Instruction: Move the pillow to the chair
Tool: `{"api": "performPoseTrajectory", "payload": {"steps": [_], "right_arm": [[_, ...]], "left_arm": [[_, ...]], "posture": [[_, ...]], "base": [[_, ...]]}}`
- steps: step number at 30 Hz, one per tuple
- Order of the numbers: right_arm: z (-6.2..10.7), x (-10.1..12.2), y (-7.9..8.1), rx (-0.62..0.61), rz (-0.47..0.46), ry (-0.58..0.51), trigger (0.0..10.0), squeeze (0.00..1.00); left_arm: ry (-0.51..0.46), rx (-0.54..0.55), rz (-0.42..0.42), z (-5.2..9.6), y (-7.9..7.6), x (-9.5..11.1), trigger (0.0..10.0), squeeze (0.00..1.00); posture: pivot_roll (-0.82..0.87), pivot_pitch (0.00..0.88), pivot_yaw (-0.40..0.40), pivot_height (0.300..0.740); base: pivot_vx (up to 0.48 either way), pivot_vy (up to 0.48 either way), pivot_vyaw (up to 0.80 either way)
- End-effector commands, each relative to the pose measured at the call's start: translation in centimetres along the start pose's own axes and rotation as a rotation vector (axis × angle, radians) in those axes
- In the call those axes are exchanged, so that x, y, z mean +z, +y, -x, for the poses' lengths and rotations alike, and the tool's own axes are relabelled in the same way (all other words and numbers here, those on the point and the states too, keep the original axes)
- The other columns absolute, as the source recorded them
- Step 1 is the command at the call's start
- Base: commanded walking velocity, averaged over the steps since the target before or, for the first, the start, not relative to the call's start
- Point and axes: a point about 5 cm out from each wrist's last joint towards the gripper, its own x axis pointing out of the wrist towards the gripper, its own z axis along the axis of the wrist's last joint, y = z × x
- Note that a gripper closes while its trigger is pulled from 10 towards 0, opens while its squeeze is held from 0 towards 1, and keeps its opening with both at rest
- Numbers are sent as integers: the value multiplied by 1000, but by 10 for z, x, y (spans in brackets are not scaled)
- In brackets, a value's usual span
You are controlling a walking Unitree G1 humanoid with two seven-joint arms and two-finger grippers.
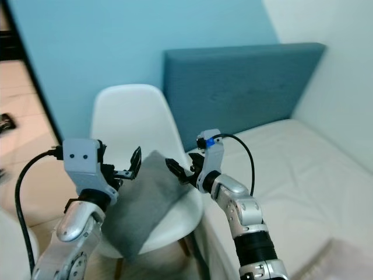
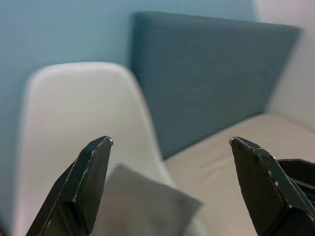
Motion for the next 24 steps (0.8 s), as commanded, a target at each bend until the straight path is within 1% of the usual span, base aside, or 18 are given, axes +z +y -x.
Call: {"api": "performPoseTrajectory", "payload": {"steps": [1,17,24], "right_arm": [[0,-1,-2,-8,-12,6,10000,0],[0,-2,-2,-11,-8,18,10000,0],[1,-3,-5,-26,-14,26,10000,0]], "left_arm": [[9,-6,6,-1,-2,-3,10000,0],[8,-6,11,-1,-2,-3,10000,0],[8,-9,18,-1,-2,-4,10000,0]], "posture": [[94,0,-120,740],[92,0,-122,740],[95,0,-125,740]], "base": [[0,0,-744],[0,0,-741],[0,0,-741]]}}
